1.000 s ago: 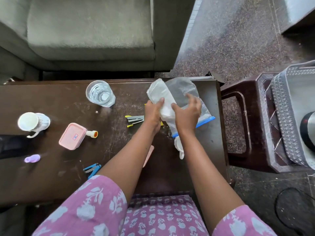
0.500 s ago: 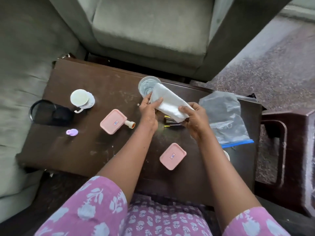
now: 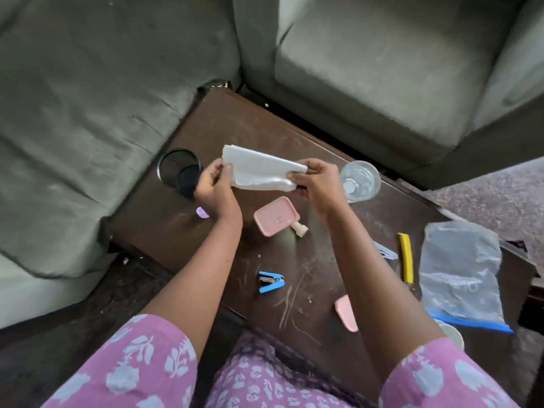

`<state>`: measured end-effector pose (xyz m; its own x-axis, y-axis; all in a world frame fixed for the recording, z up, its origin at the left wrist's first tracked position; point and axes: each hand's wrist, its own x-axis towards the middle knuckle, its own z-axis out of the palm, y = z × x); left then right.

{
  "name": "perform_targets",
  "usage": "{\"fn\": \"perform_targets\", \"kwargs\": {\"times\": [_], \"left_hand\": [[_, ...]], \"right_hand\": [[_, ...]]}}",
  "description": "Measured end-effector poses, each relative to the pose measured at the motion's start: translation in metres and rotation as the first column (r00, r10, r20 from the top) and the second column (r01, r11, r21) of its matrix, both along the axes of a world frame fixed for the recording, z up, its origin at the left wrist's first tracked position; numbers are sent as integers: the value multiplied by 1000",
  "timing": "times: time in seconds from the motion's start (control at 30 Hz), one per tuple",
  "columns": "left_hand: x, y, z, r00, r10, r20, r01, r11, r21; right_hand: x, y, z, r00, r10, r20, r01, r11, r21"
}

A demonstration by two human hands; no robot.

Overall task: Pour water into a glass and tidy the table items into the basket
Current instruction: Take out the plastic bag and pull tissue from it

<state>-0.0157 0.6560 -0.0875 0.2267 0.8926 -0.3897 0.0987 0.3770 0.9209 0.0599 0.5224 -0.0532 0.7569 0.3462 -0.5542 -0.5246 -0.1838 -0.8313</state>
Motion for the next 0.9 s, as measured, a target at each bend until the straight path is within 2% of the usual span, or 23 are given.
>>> {"fn": "perform_targets", "kwargs": {"times": [0.13, 0.23, 0.37, 0.53, 0.63, 0.73, 0.8, 0.9], "left_hand": [[-14, 45, -1, 987, 108, -123, -79, 972, 221], [-25, 70, -10, 959, 203, -197, -134, 940, 315], [-38, 89, -21, 925, 216, -313, -119, 946, 301], [-43, 98, -26, 918, 171, -358, -84, 966, 245], [-45, 96, -27, 931, 151, -332, -79, 972, 219], [-46, 96, -28, 944, 126, -304, -65, 977, 202], [-46, 94, -26, 941, 145, -307, -71, 968, 241], [-45, 82, -21, 922, 233, -309, -123, 933, 338]], "right_hand": [[4, 60, -1, 998, 50, 44, -48, 997, -58], [4, 94, -5, 996, 89, 23, -86, 992, -88], [1, 127, -7, 979, 205, -17, -203, 953, -223], [-6, 158, -1, 935, 344, 85, -263, 834, -485], [-18, 174, 0, 907, 377, 189, -223, 808, -546], [-32, 188, -2, 838, 476, 266, -251, 770, -586], [-38, 192, -5, 803, 532, 268, -287, 740, -609], [-42, 188, -11, 821, 513, 251, -281, 745, -605]]}}
